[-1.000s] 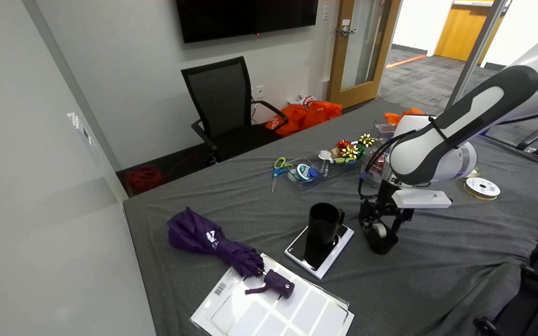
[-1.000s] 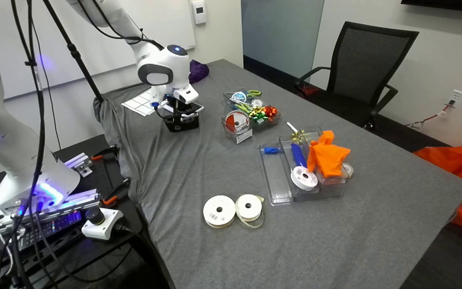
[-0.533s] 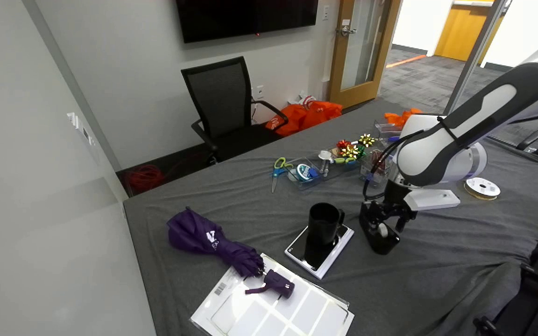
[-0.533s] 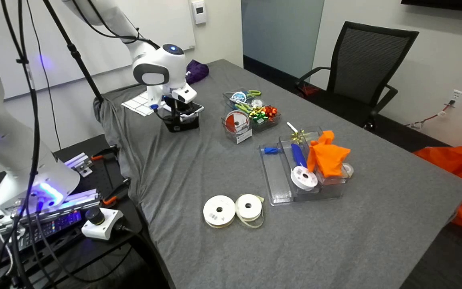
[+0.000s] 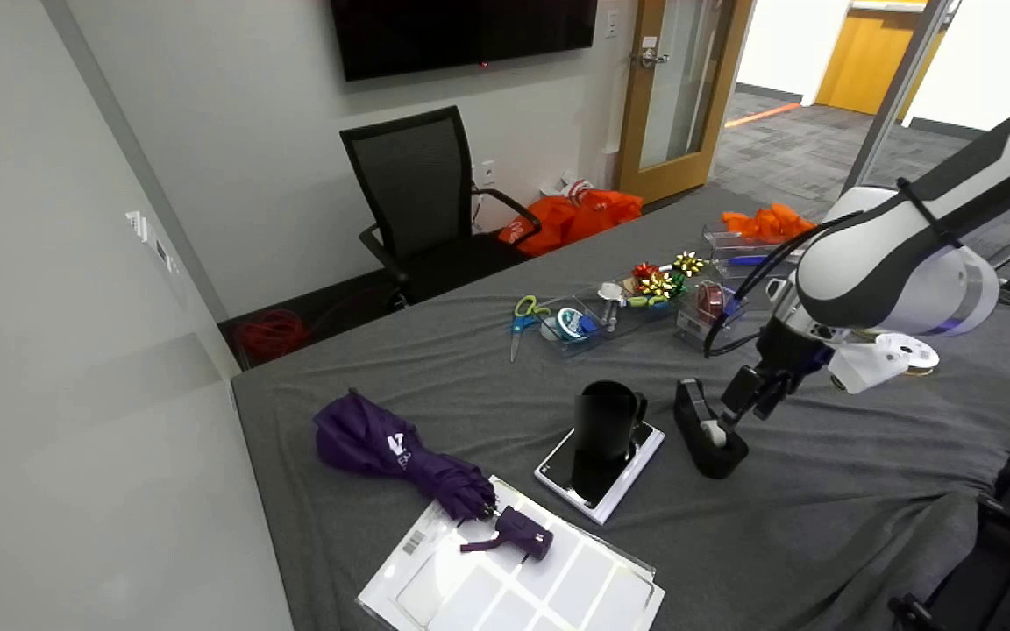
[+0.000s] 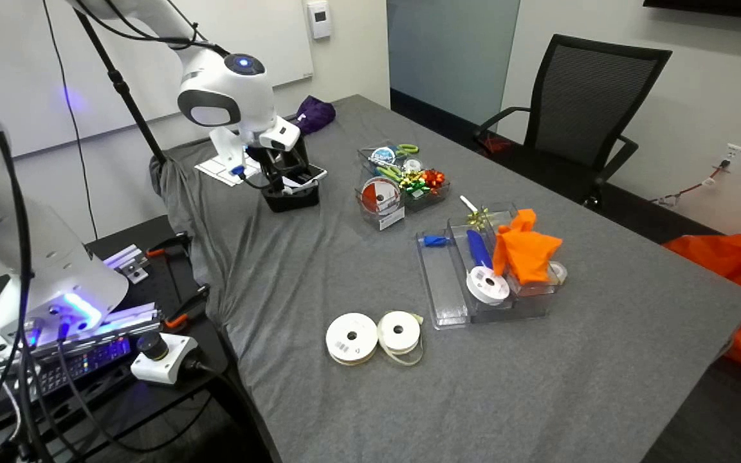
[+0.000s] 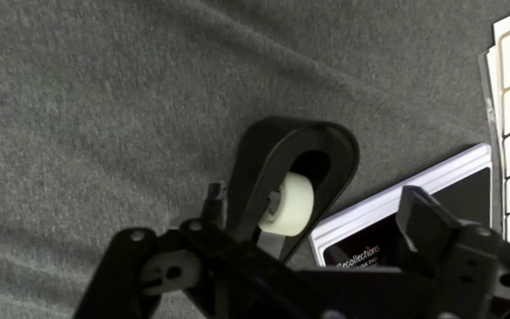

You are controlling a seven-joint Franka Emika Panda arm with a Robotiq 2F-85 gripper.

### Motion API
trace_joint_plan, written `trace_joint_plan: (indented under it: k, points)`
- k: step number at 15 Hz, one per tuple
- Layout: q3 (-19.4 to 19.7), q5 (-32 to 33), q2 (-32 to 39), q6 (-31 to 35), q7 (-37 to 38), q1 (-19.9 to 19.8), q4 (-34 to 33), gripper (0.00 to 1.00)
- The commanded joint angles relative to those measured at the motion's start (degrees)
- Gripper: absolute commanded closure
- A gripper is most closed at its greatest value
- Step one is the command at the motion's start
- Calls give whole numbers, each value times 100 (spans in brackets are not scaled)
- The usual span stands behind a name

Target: Move the tape dispenser to the left

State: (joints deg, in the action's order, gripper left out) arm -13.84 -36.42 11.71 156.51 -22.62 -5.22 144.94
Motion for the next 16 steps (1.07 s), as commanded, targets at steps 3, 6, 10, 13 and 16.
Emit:
trace_joint_plan:
  k: [3, 6, 10, 13, 16]
  points:
    - [510, 563, -857, -340, -200, 73, 769, 0]
    - [948, 1251, -1140, -579, 0, 6, 922, 0]
    - [1510, 2431, -1459, -328, 244, -46, 999, 0]
    - [1812, 3389, -1557, -147, 581, -107, 944, 0]
    - [1929, 3623, -1472, -247, 717, -37, 805, 0]
